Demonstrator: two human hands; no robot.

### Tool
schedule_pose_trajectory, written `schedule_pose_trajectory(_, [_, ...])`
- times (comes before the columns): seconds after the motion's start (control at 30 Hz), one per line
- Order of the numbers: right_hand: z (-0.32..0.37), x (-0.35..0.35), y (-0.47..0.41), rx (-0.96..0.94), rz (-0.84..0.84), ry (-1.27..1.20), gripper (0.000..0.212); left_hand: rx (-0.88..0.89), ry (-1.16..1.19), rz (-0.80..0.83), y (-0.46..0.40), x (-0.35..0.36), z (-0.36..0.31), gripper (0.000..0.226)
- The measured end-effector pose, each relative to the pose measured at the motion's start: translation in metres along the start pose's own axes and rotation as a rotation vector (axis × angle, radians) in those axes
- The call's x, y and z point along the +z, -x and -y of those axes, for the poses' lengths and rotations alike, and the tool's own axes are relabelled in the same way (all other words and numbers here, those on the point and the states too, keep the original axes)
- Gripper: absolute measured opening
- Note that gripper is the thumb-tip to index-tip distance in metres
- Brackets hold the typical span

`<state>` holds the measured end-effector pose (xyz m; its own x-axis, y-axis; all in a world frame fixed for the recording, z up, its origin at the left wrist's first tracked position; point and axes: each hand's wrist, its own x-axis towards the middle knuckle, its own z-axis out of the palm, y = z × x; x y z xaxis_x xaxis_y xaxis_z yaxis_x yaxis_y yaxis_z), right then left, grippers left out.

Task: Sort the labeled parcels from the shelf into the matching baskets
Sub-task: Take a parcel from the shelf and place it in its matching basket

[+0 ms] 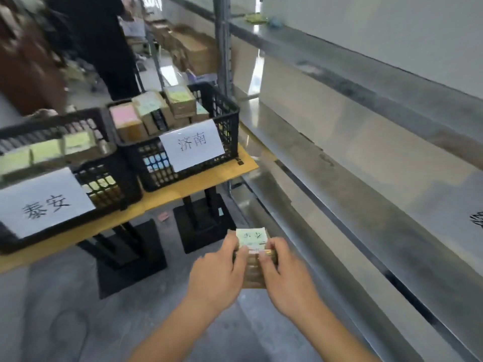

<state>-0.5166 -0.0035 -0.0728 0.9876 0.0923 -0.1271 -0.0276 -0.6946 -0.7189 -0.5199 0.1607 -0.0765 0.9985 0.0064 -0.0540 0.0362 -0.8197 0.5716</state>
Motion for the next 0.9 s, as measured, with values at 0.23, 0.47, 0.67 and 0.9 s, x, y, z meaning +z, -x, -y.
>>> schedule_pose_trajectory(0.23, [0.072, 0.060, -0.040, -0.124, 0.038, -0.017, 0.024, -0.140, -0.036, -0.149, -0.002, -0.044, 0.060, 0.038])
schedule_pose_trajectory(0.47, [0.115, 0.092, -0.109, -0.227, 0.158, -0.043, 0.026, -0.312, 0.013, -0.208, -0.037, -0.070, 0.100, 0.064])
schedule_pose_trajectory(0.67, [0.163, 0.113, -0.176, -0.320, 0.363, -0.076, 0.027, -0.467, -0.063, -0.289, -0.070, -0.112, 0.126, 0.064])
schedule_pose_trajectory(0.9, [0.245, 0.165, -0.235, -0.509, 0.603, -0.100, 0.024, -0.665, -0.140, -0.429, -0.081, -0.175, 0.178, 0.067])
